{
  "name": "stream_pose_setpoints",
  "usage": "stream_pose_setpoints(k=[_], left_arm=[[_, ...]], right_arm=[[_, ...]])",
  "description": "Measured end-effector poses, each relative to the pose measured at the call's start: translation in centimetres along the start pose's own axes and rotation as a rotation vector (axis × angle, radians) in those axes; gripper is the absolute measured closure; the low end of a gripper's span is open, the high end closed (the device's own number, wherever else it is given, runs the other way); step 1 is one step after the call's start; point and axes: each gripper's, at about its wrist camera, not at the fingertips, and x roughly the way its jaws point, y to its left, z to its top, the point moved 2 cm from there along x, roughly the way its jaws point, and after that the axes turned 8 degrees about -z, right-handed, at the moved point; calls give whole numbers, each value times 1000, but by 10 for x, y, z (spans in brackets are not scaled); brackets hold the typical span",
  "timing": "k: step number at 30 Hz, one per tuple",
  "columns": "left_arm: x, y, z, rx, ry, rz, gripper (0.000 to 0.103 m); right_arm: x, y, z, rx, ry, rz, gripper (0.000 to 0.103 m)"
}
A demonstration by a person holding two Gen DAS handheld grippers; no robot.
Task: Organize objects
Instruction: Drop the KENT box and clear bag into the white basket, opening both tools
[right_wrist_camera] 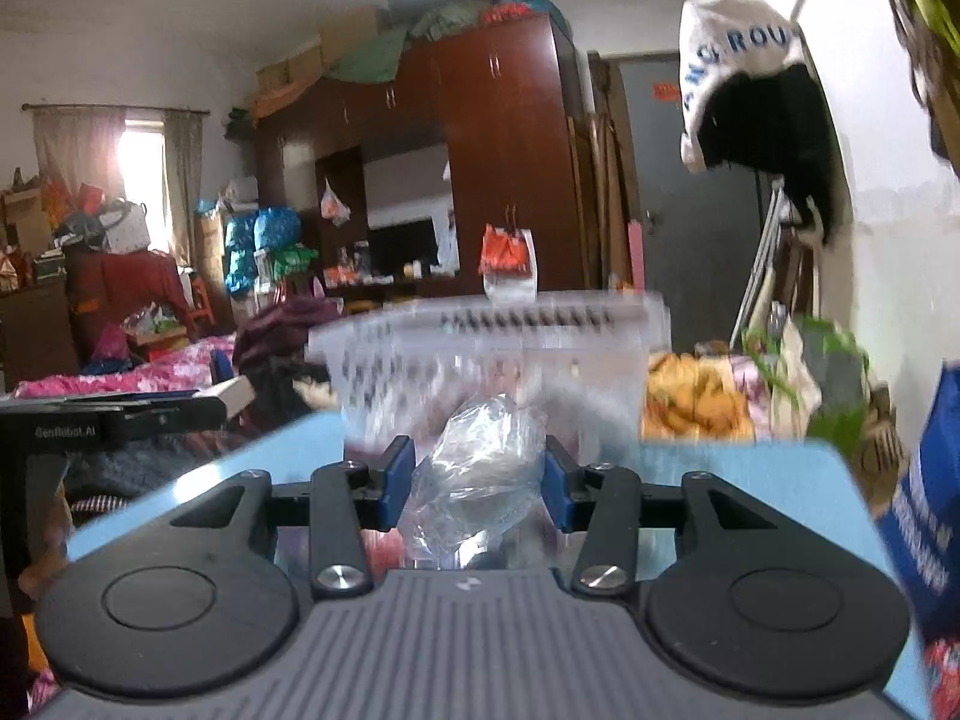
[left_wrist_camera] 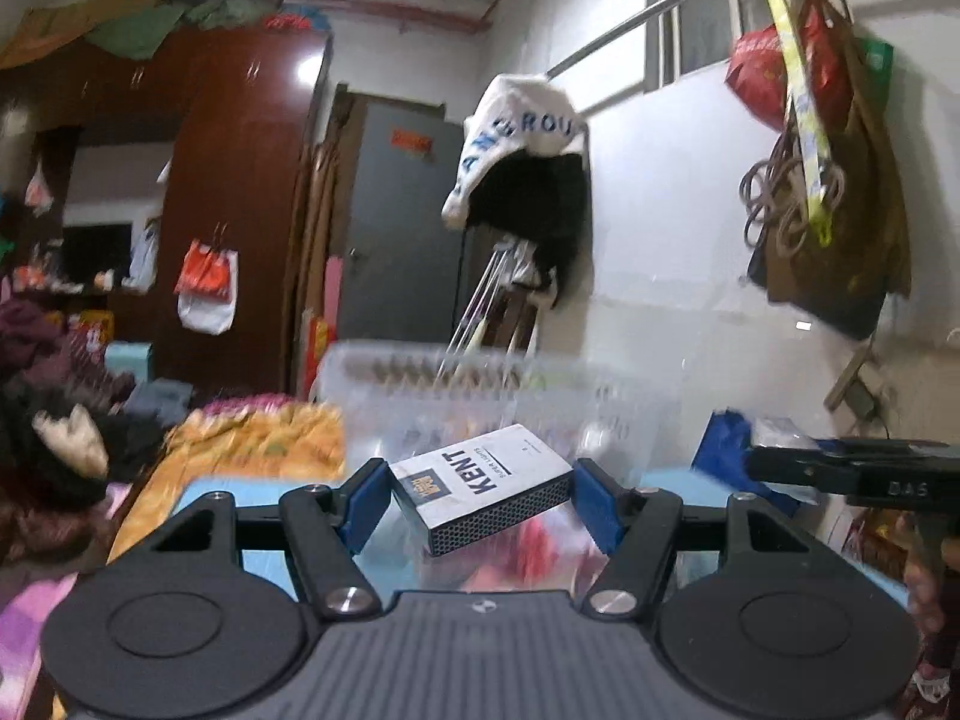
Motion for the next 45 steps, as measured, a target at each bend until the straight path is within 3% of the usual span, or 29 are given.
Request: stream_pose_setpoints(k=[3, 9, 17, 21, 23, 25, 26, 27, 28, 31, 34, 38, 42, 45], left_arm=[[27, 0, 27, -9, 10, -26, 34], [72, 7, 72, -39, 31, -2, 34], [106, 11, 96, -14, 65, 55, 34], [144, 23, 95, -49, 133, 75, 34], [162, 30, 89, -72, 187, 73, 33], [173, 38, 81, -114, 216, 71, 27], [175, 42, 77, -127, 214, 62, 13], [174, 43, 73, -129, 207, 59, 5], [171, 44, 71, -118, 197, 67, 4], [150, 40, 70, -72, 177, 100, 3], [108, 26, 61, -4, 153, 133, 3], [55, 10, 24, -47, 164, 54, 3], [33, -5, -18, -54, 205, 8, 3], [31, -12, -36, -57, 225, -44, 3]], right_arm=[[17, 5, 33, -21, -21, -7, 55], [57, 14, 77, -82, -24, -68, 55], [82, 3, 89, -92, 5, -106, 55], [115, -6, 91, -150, 3, -145, 55], [135, -12, 88, -176, 46, -187, 55], [147, -15, 84, -158, 64, -194, 53], [150, -16, 82, -147, 63, -182, 48], [148, -16, 81, -139, 53, -188, 27], [144, -16, 81, -130, 34, -203, 1], [123, -18, 81, -96, -24, -184, 0], [95, -18, 74, -46, 53, -157, 0], [56, -15, 40, -38, 119, -127, 0], [43, -11, -5, -26, 217, -72, 0], [51, -5, -28, -39, 295, -80, 0]])
